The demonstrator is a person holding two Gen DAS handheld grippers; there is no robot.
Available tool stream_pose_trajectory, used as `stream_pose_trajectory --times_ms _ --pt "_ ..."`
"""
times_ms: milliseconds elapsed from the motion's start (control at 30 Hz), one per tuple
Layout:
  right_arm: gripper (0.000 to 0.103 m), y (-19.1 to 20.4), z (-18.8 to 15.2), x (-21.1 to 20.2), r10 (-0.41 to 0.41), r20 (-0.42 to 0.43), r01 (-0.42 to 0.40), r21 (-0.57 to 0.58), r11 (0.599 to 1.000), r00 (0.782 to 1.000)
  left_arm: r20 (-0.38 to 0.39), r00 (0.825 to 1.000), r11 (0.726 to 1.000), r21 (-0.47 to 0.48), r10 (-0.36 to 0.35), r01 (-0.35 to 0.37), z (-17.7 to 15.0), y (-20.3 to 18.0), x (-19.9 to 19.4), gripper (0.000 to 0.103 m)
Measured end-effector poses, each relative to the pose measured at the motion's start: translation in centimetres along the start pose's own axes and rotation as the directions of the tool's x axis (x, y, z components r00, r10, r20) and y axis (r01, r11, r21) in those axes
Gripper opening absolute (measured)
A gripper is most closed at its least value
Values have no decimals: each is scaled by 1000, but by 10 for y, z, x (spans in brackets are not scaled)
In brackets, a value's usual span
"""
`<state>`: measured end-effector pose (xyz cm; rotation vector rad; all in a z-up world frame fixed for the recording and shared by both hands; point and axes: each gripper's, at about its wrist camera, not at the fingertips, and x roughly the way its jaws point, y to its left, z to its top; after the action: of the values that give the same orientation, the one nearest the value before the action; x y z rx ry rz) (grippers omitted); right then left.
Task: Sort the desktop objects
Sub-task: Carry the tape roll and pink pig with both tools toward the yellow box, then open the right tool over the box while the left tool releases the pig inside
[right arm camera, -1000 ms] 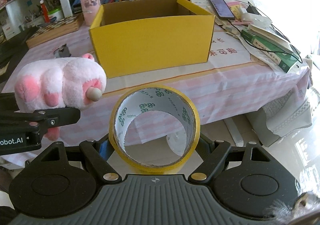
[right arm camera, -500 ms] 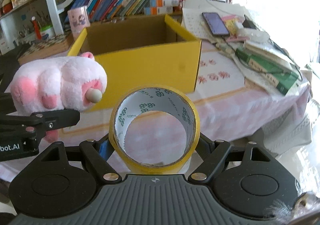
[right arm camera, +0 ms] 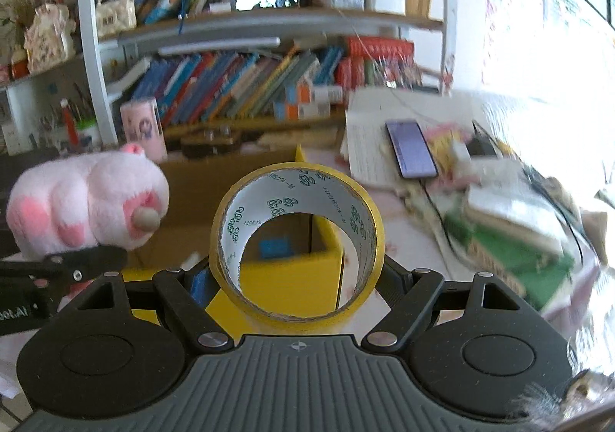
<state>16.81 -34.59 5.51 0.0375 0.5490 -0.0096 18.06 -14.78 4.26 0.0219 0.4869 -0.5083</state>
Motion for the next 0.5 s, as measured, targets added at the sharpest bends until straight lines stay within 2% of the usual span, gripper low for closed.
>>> stream_pose_trajectory --times_ms 300,500 --pt "79 -13 35 47 84 22 -83 -55 995 996 -52 991 991 51 126 -124 18 5 51 55" --pt "79 -9 51 75 133 21 -130 -109 985 991 -99 980 984 44 175 -171 18 4 80 56"
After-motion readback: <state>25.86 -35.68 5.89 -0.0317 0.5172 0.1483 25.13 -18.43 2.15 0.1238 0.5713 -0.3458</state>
